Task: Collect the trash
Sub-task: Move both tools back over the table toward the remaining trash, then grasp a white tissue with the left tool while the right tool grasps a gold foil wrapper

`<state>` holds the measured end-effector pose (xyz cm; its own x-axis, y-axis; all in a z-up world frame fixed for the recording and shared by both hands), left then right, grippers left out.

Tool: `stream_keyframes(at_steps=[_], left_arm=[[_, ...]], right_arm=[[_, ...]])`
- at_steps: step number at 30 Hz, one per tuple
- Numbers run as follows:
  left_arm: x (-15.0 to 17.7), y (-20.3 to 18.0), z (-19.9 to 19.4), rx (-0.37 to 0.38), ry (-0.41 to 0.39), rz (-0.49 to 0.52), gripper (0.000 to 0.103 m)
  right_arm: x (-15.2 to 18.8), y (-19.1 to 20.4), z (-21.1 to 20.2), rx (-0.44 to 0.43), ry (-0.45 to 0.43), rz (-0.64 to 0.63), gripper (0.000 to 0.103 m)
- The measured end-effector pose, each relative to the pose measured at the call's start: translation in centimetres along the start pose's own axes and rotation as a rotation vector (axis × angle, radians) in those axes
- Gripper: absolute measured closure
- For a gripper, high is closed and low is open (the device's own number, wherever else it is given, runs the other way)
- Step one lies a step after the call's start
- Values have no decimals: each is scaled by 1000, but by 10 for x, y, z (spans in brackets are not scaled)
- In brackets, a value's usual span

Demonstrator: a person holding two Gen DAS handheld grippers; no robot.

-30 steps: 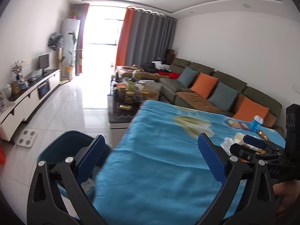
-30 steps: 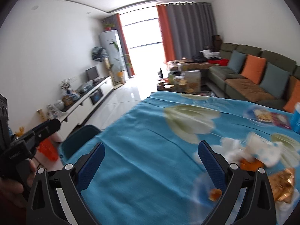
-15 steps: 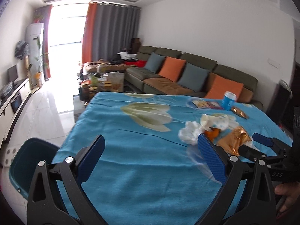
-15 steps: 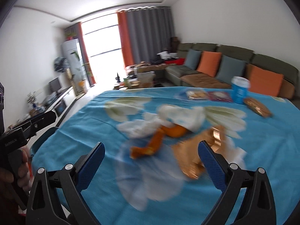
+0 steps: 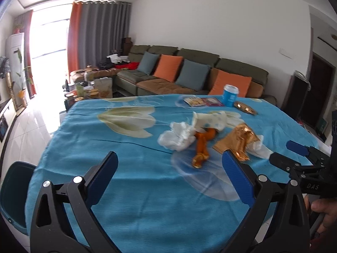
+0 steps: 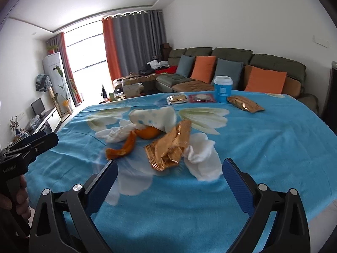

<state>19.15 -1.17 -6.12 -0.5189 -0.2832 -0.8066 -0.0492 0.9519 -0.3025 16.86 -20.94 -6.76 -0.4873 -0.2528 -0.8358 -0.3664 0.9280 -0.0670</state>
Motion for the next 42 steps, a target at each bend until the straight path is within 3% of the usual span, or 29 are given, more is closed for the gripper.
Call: stream_keyframes(at_steps=[8,21,30,34,39,42], left_arm=[[9,-14,10,25,29,47,6],[-15,0,46,-5,45,21,6],[-18,10,91,-4,125,-18,6],[-18,4,103,15,153,-14,6],[-9,9,127,-1,243,-62,6],[1,16,147,-2,330,-114,16]], right_arm=[[-8,-4,6,24,-1,-8,10],[-29,-7,43,11,29,-40,22],[-25,-1,70,-17,91,-54,44],[-22,-1,77,-26,110,-52,60],[-21,-2,80,-45,119,-45,75],[-19,-1,81,-61,122,-38,79]])
Point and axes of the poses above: each gripper's, at about its wrist camera, not at the fingertips, and z roughly the way its jaws point, y to its left, x to its underside, the point moved 10 cm from there along z, roughly the way its jaws point, and after that the axes turned 14 degrees about -z, right-handed, at the moved point
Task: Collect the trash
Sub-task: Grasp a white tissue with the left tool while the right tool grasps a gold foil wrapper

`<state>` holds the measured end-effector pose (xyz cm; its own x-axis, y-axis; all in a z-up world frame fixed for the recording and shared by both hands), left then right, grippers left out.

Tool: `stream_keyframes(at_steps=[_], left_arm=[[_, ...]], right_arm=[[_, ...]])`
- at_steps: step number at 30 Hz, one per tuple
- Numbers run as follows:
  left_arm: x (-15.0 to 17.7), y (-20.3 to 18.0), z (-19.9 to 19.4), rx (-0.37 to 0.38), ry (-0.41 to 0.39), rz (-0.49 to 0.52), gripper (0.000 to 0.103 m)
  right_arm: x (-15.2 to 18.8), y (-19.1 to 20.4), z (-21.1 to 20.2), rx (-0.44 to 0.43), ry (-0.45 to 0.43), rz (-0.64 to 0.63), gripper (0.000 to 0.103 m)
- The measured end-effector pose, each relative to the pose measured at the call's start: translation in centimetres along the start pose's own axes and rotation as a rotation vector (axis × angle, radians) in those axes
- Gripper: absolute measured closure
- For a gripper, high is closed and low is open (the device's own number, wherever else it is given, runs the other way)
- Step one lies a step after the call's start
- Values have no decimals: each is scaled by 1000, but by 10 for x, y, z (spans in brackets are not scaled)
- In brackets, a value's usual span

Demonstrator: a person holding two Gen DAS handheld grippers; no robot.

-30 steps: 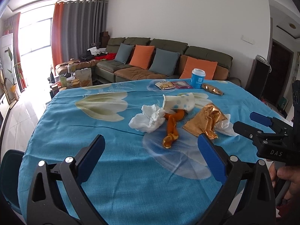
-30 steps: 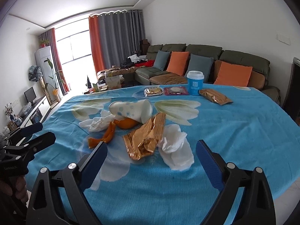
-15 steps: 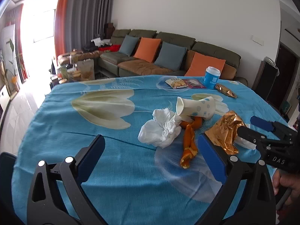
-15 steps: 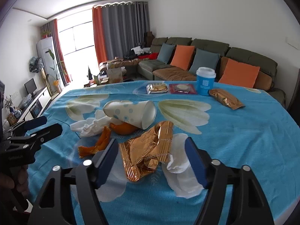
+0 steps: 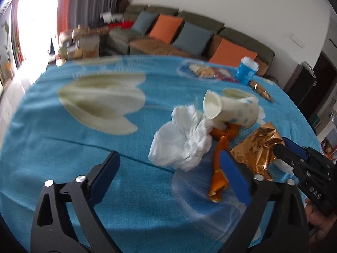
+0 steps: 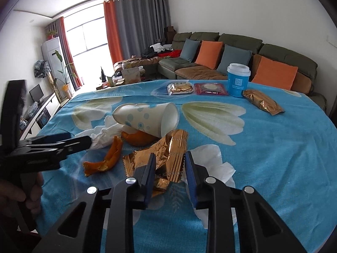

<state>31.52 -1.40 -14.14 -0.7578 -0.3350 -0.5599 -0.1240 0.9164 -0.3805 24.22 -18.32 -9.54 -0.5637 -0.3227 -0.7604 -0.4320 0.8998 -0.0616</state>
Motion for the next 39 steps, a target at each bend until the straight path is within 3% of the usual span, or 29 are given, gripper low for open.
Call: stream_keyframes(at_steps=[5,8,9,11,13,15,19,27,39], left_arm=[[-3,0,14,-10,10,-3,24],[-2,-4,16,-5,15,18,39],[-1,-7,16,7,22,27,54],[0,-11,19,11,31,46,60],[2,-17,20,31,43,66,82],[3,-19,16,41,34,72,93],[1,-21,2,64,-12,71,96],[-4,-19,-64,93,-137,73,96],[18,16,-177,56,-306,42,96]], right_arm=[[0,1,0,-24,0,9,84],[1,0,-1,-28,-1,16,84],[1,0,-1,-30,-1,20,84],[2,0,-2,-32,-2,24,85],[2,1,-4,-35,-5,26,87],[2,1,-6,-37,-10,28,93],[1,1,-12,-47,-26,39,96],[-13,8,-36,-81,-94,55,96],[-48,62,-72,-179,-199,-42,96]])
Point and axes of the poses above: each gripper's, at about its wrist camera, not at the fingertips, and z roughly the way its jaws point, y to its left, x to its underside, the point moved 10 cm from there along z, roughly the way its jaws point, and after that the axes turned 14 degrees about -z, right-handed, at the moved point
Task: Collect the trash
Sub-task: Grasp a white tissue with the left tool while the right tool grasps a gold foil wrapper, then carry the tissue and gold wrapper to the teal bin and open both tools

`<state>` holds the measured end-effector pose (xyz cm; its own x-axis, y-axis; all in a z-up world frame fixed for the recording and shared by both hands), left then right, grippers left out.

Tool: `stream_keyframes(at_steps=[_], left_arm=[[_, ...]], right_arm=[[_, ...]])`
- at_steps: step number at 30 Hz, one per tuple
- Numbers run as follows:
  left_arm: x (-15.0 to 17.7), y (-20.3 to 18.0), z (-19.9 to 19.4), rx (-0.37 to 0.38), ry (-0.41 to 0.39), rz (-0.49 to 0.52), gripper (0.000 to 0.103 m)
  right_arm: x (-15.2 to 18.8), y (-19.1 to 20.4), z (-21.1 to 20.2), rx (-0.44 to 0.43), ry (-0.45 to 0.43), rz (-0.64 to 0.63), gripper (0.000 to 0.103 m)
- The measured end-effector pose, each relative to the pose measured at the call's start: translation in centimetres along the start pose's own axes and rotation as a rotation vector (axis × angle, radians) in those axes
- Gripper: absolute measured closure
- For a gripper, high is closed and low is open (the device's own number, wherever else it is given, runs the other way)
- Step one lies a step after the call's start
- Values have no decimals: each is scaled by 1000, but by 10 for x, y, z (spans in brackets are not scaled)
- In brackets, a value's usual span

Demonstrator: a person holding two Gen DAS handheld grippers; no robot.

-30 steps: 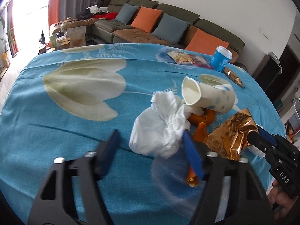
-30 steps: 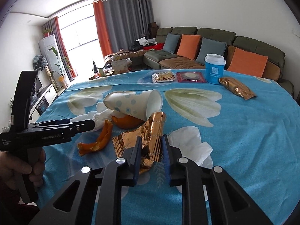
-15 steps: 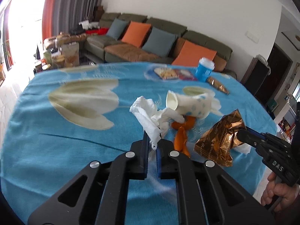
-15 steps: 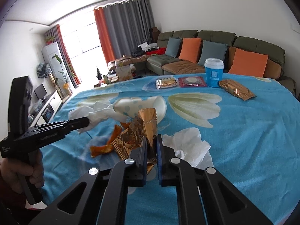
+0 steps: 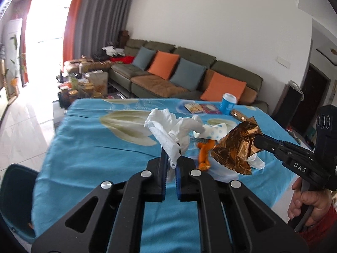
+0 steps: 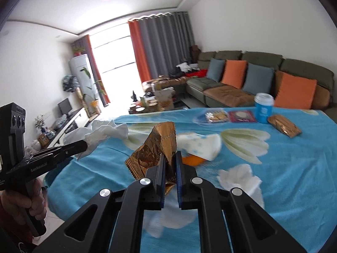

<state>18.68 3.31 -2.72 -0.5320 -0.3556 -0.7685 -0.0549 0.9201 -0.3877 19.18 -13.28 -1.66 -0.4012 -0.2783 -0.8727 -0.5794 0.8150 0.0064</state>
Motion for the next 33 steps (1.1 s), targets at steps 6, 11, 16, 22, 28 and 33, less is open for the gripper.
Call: stream_keyframes(at_steps=[6,11,16,22,28,33], left_arm=[[-5,31,-50,-78,-78,-45,96],[-2,65,-92,-154,-128,-98,96],[-1,95,-126,-224,-164,-141,96],[-3,128,-167,-297,-213,-183,96],[-7,167,-203,-367,-260,-232,96],[-9,204,-229,-416,-286,-271,96]], right_arm=[[-22,47,5,-101,-36,-86,96],[-38,89,12,-186,-59,-153,96],[-52,128,18,-262,-76,-215,96],[-70,175,25,-336,-91,-278,96],[-84,211,35,-401,-98,-326,96],[-93,241,49,-453,-88,-366,96]])
Point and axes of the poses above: each gripper's, at about its wrist camera, not at the fingertips, and z roughly the way its jaws point, y to its left, x to its underside, the point moved 10 cm from there along z, roughly the way its jaws point, and after that the axes turned 14 degrees about -z, right-handed, at the moved point
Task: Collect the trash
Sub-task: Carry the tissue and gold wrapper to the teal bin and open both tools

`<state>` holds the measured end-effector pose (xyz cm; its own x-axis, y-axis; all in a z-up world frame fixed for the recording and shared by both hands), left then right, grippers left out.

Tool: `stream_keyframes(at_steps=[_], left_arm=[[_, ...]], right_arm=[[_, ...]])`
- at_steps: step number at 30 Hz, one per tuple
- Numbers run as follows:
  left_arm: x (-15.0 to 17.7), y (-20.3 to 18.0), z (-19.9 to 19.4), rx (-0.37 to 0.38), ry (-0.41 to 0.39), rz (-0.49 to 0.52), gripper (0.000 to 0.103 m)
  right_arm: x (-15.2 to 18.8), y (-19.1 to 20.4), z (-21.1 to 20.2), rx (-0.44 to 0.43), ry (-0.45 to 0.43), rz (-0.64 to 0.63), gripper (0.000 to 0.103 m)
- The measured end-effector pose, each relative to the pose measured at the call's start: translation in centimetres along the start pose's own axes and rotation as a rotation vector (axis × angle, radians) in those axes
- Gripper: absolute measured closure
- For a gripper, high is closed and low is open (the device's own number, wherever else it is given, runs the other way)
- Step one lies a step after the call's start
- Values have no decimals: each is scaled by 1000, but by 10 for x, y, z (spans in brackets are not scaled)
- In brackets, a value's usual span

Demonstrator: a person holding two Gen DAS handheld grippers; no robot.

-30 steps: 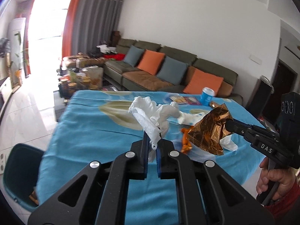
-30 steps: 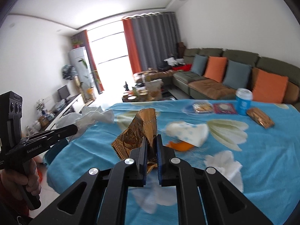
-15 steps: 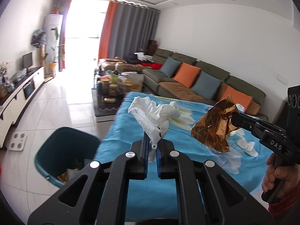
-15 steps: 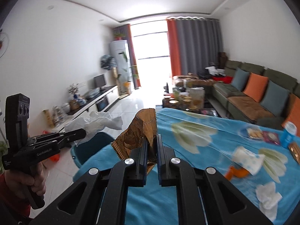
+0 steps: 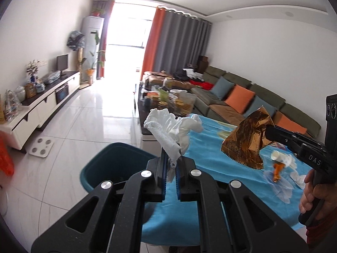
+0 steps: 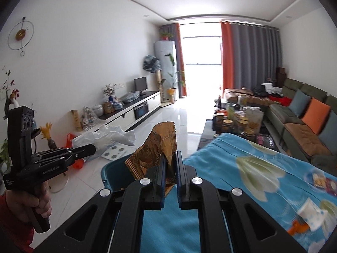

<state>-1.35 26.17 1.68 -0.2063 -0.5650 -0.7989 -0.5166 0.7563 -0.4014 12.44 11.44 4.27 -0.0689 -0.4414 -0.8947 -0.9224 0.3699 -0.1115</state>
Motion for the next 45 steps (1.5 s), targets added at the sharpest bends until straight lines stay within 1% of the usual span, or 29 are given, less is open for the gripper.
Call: stream_keyframes(at_steps=[8,11,16,19,25,31,38,42,45], left_arm=[[-15,59,-4,-78,-3,-53,96],[-16,81,4,-117,11,-65,96],[-10,111,24,-158,55,-93,96],[0,118,46,-185,96,-97,96],[27,109,101,-226,176,-95,96],[44,109,151,-252,250,-89,96],[61,112,193,-276,310,-97,96],[70,116,216,-290,346,-106,95],[74,118,231,-299,357,-108,95]], right_arm=[[-11,23,49,-81,50,-42,96],[-13,31,68,-102,75,-63,96],[-14,45,97,-132,112,-90,96],[-13,52,119,-142,145,-115,96],[-6,60,155,-137,208,-150,96],[9,68,193,-144,310,-181,96],[36,78,233,-165,438,-200,96],[48,83,250,-188,494,-180,96],[53,89,259,-203,523,-181,95]])
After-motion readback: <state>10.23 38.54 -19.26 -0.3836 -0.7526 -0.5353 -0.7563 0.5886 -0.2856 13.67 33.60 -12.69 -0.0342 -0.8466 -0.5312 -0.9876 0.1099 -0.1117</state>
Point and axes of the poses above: each gripper's, at about its wrist camera, not at the fingertips, and z roughly the way its jaws point, y to its left, x to its underside, the point moved 10 cm from there along z, roughly the way its jaws point, and after that the axes turned 14 degrees about -z, right-handed, at the moved point
